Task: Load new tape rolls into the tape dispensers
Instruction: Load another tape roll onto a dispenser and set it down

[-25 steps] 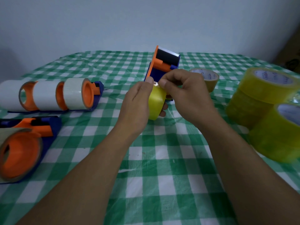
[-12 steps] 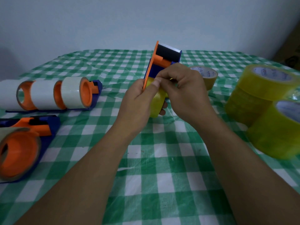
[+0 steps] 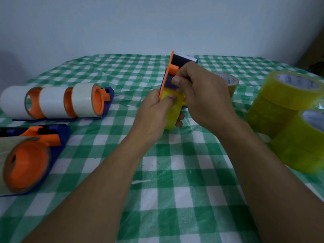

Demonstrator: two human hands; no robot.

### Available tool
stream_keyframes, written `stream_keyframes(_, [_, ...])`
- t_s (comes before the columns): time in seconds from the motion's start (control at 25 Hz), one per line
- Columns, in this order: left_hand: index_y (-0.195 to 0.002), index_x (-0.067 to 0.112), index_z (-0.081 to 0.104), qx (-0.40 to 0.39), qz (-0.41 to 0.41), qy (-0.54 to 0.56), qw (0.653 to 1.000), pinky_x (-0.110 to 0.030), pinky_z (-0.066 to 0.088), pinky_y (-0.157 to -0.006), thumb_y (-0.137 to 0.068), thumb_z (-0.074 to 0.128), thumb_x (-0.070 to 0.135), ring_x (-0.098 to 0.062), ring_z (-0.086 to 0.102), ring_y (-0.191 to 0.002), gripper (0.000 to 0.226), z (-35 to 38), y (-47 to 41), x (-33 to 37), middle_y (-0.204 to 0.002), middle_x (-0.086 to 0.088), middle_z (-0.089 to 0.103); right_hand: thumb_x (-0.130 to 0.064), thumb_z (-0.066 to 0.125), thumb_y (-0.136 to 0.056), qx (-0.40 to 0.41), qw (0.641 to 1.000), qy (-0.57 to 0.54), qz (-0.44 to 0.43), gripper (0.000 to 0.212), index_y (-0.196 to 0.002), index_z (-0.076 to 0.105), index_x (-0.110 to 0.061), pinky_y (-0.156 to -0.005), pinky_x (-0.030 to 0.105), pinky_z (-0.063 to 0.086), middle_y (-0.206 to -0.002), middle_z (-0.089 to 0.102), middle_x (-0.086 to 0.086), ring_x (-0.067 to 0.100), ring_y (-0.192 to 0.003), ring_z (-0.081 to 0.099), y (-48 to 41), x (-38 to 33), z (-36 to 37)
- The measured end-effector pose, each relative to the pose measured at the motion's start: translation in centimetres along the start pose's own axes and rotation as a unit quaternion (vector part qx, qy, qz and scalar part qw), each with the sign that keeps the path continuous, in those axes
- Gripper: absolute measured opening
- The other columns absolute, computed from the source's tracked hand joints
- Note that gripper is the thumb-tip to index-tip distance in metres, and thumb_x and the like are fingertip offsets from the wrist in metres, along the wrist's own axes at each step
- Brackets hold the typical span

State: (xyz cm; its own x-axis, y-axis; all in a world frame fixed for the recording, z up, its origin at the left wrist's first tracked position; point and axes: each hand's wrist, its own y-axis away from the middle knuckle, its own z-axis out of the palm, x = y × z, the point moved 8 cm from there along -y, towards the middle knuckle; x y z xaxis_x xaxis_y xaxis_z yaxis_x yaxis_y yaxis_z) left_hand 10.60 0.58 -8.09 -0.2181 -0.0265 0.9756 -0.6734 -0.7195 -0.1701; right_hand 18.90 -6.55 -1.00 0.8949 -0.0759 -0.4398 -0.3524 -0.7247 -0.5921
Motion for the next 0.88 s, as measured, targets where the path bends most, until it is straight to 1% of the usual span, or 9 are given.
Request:
stream_keyframes(0.12, [-0.116, -0.006, 0.053, -0.02, -0.016, 0.036, 0.999, -0.037, 0.056, -0.057, -0.093, 0.051, 0.002, -0.022, 0.065, -0.063, 0.024, 0.7, 0.1, 0.1, -0.086, -0.016, 0.065, -0.031, 0.045, -0.106, 0.012, 0.999, -0.029, 0.011, 0.017, -0.096, 0.053, -0.02, -0.075, 0.046, 0.051, -0.086, 0.068, -0.004, 0.018, -0.081, 0.065, -0.5, 0.5, -0.7])
stream_keyframes(0.2, [-0.117, -0.008, 0.052, -0.025, -0.019, 0.037, 0.999, -0.038, 0.056, -0.058, -0.086, 0.05, 0.001, -0.022, 0.065, -0.065, 0.032, 0.7, 0.1, 0.1, -0.087, -0.016, 0.065, -0.033, 0.046, -0.106, 0.007, 1.0, -0.018, 0.012, 0.017, -0.095, 0.051, -0.022, -0.074, 0.043, 0.049, -0.086, 0.066, -0.004, 0.019, -0.08, 0.062, -0.7, 0.5, -0.7])
stream_keyframes(0.28, [-0.118, -0.01, 0.053, -0.012, -0.016, 0.03, 0.999, -0.039, 0.057, -0.06, -0.092, 0.046, -0.002, -0.022, 0.065, -0.066, 0.028, 0.4, 0.1, 0.1, -0.086, -0.014, 0.067, -0.032, 0.05, -0.105, 0.021, 1.0, 0.017, -0.012, 0.019, -0.092, 0.054, -0.018, -0.072, 0.038, 0.042, -0.09, 0.059, -0.003, 0.018, -0.082, 0.054, -1.1, -0.1, -0.9])
stream_keyframes(0.36, [-0.113, -0.006, 0.057, 0.002, -0.006, 0.03, 1.0, -0.038, 0.057, -0.059, -0.099, 0.049, 0.004, -0.021, 0.065, -0.065, 0.019, 0.3, 0.1, 0.3, -0.081, -0.009, 0.069, -0.029, 0.055, -0.102, 0.046, 0.996, 0.048, -0.057, 0.021, -0.09, 0.06, -0.012, -0.075, 0.037, 0.039, -0.095, 0.054, 0.002, 0.02, -0.09, 0.047, -2.0, -1.0, -1.3])
stream_keyframes(0.44, [-0.105, 0.0, 0.059, 0.014, -0.004, 0.04, 0.999, -0.035, 0.057, -0.056, -0.102, 0.053, 0.01, -0.018, 0.064, -0.06, 0.013, 0.2, 0.1, 0.7, -0.074, -0.007, 0.069, -0.029, 0.056, -0.101, 0.02, 0.994, 0.072, -0.075, 0.021, -0.087, 0.059, -0.014, -0.078, 0.037, 0.038, -0.094, 0.051, 0.0, 0.019, -0.092, 0.042, -3.2, -1.5, -1.1])
stream_keyframes(0.56, [-0.107, -0.002, 0.056, 0.006, -0.024, 0.09, 0.996, -0.031, 0.054, -0.051, -0.1, 0.049, 0.0, -0.018, 0.062, -0.055, 0.01, 0.1, -0.2, 0.6, -0.07, -0.008, 0.068, -0.024, 0.053, -0.103, -0.04, 0.995, 0.087, -0.036, 0.016, -0.09, 0.058, -0.016, -0.072, 0.035, 0.038, -0.086, 0.052, -0.007, 0.018, -0.089, 0.05, -4.6, -1.2, -0.4])
stream_keyframes(0.72, [-0.116, -0.004, 0.052, 0.003, -0.041, 0.093, 0.995, -0.032, 0.056, -0.053, -0.093, 0.047, -0.014, -0.018, 0.065, -0.057, 0.025, 0.1, -0.4, -0.1, -0.076, -0.011, 0.066, -0.027, 0.051, -0.103, -0.06, 0.998, 0.033, 0.011, 0.017, -0.094, 0.059, -0.016, -0.077, 0.037, 0.048, -0.085, 0.062, -0.004, 0.021, -0.085, 0.062, -6.3, -0.4, -1.2])
stream_keyframes(0.8, [-0.119, -0.005, 0.053, 0.012, -0.038, 0.083, 0.996, -0.033, 0.057, -0.055, -0.094, 0.048, -0.01, -0.019, 0.065, -0.059, 0.026, 0.0, -0.3, -0.1, -0.078, -0.012, 0.066, -0.03, 0.052, -0.103, -0.102, 0.994, 0.04, 0.008, 0.016, -0.092, 0.058, -0.02, -0.079, 0.039, 0.051, -0.083, 0.065, -0.005, 0.02, -0.084, 0.064, -7.1, -0.5, -0.9])
stream_keyframes(0.88, [-0.114, -0.002, 0.057, 0.017, -0.028, 0.065, 0.997, -0.03, 0.056, -0.055, -0.098, 0.052, 0.0, -0.018, 0.063, -0.06, 0.017, -0.1, -0.4, 0.1, -0.077, -0.011, 0.065, -0.032, 0.053, -0.102, -0.118, 0.992, 0.042, 0.007, 0.017, -0.091, 0.059, -0.02, -0.08, 0.041, 0.052, -0.083, 0.068, -0.004, 0.019, -0.082, 0.065, -7.6, -0.4, -0.7])
